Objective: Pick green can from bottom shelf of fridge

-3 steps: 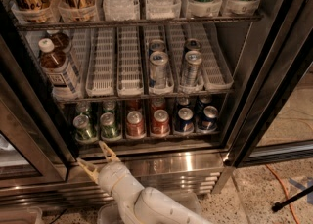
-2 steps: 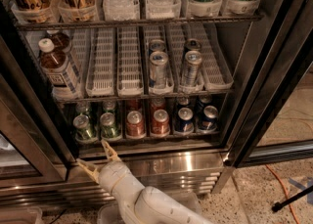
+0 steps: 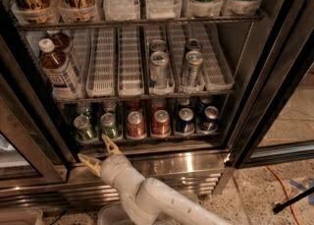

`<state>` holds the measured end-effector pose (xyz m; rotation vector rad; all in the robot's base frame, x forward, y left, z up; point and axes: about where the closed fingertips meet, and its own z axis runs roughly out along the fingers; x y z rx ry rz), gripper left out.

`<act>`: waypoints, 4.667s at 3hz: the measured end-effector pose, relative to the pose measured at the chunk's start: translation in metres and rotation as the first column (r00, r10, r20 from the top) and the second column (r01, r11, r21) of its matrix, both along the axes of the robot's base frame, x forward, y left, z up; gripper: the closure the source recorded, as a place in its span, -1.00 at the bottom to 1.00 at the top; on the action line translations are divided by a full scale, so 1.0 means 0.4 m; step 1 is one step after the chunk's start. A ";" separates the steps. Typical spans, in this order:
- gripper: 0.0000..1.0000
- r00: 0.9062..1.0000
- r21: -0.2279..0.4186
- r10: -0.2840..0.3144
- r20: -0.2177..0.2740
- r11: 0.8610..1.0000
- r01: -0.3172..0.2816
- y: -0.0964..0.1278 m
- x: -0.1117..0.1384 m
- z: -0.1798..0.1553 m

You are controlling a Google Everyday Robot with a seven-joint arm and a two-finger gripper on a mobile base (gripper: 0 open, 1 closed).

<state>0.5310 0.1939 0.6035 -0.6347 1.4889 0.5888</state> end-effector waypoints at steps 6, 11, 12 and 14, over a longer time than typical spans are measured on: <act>-0.34 0.998 -0.009 0.064 0.026 0.998 -0.063 0.116 0.207 -0.002; 0.95 0.993 -0.017 0.118 0.032 0.993 -0.117 0.179 0.241 -0.006; 1.00 0.990 -0.012 0.134 0.052 0.991 -0.133 0.183 0.223 0.014; 1.00 0.968 -0.019 0.204 0.147 0.979 -0.203 0.181 0.163 0.128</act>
Offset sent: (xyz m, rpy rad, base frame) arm 0.0436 0.0329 0.0039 -0.0377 -0.0080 0.1067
